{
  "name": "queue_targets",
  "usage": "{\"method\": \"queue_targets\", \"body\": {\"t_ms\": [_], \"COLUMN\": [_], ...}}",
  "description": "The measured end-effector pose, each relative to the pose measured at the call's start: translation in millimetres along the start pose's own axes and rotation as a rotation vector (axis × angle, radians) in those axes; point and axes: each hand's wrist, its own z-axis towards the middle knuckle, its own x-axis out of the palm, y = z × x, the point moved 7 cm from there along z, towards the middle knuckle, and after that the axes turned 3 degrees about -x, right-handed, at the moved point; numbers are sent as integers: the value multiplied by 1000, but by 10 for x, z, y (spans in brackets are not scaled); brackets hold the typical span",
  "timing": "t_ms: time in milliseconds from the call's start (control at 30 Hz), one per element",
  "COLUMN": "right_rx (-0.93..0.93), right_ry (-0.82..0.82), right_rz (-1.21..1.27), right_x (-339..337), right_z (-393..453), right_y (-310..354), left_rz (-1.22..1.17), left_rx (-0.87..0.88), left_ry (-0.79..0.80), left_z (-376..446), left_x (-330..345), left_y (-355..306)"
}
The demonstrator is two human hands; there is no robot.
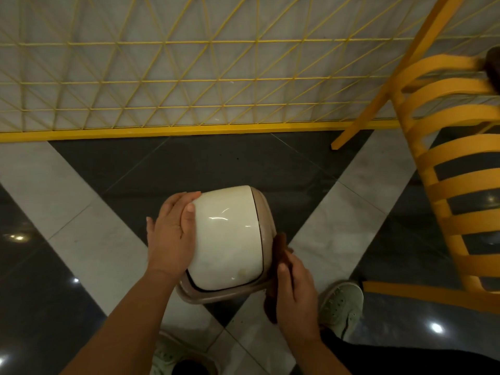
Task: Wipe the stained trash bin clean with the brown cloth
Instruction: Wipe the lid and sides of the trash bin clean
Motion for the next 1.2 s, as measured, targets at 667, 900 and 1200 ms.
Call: {"method": "queue_targets", "body": {"t_ms": [667, 900, 1200], "right_rx": [483, 268, -405], "right_ry": [-108, -17, 235], "right_rz": [398, 264, -306], "right_x": [-599, -505, 75], "right_z": [71, 184, 841], "right_y": [8, 419, 1474], "left_rz": [-212, -300, -452], "left_rx": [-577, -667, -708], "left_ry": [64, 94, 251], "left_z": [-760, -1096, -1117], "left_x": [-541, -485, -86], "left_y": [255, 224, 12]}}
